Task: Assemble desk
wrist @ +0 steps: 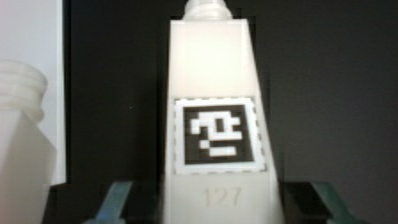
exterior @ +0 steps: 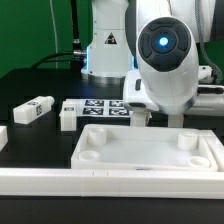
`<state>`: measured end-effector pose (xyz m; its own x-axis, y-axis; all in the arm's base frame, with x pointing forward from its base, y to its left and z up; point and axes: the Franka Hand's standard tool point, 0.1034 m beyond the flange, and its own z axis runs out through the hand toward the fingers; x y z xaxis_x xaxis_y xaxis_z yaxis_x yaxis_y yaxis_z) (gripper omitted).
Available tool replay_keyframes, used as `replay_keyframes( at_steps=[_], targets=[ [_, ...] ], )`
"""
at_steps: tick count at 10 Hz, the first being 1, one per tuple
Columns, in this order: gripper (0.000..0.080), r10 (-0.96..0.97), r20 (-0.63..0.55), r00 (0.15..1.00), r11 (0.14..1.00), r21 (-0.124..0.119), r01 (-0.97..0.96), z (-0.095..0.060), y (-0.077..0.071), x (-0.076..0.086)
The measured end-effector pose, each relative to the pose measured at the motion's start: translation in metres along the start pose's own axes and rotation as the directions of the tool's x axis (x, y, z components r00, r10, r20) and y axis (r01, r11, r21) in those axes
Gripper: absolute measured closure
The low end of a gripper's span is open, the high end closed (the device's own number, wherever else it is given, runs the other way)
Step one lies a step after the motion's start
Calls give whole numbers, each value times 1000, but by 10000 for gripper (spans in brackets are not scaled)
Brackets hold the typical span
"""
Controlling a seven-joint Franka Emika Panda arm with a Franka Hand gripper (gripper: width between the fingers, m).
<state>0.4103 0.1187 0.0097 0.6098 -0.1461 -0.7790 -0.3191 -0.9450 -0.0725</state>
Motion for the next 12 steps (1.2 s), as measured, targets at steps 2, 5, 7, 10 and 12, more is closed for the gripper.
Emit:
replay_keyframes(
  at_steps=[2, 5, 7, 10, 12],
  targets=[
    [511, -3, 0, 1000, 1000, -1, 3, 0, -1, 0],
    [511, -39, -23, 999, 999, -3, 39, -12, -7, -6],
    [511, -100, -69, 993, 995, -2, 100, -36, -15, -17],
    [511, -136, -103, 985, 991, -4, 137, -52, -16, -26],
    [510, -137, -132, 982, 991, -4, 137, -54, -17, -23]
  ],
)
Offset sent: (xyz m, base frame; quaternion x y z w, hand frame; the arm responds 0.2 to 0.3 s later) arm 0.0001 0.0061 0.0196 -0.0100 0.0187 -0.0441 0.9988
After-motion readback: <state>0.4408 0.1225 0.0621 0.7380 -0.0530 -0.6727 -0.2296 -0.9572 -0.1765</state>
